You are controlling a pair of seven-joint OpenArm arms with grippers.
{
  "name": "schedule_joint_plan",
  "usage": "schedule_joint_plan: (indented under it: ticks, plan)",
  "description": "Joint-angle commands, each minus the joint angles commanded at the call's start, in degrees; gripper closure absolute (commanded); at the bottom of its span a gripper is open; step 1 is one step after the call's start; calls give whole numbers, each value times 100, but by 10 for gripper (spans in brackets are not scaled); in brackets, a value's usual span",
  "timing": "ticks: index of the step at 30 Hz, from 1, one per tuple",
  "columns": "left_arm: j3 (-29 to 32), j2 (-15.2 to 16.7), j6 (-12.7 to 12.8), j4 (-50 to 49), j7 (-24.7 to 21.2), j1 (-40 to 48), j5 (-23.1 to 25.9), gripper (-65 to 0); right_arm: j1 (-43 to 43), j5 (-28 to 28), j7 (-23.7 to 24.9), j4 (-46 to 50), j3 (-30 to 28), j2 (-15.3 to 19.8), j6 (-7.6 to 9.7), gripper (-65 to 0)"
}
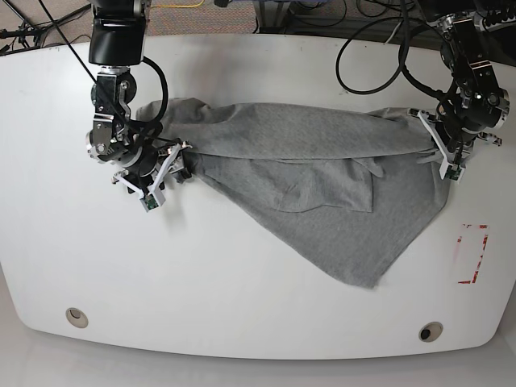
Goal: Fold the T-shirt properly
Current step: 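Raise both grippers holding the T-shirt edge back over the table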
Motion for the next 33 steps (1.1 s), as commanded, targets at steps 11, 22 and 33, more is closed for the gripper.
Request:
schedule_joint_plan:
  ticks: [11,22,33]
  plan:
    - [0,-9,-26,0,0,-9,0,-10,-202,0,18,26,0,-211,0,-257]
    - [9,-9,-62,-9,0,-18,9,-10,-589,0,-35,1196,0,-220,-53,-27]
    - [9,-9,-62,-9,0,-185,0,-10,-791,-53,-369,2119,220,-211,-53,0]
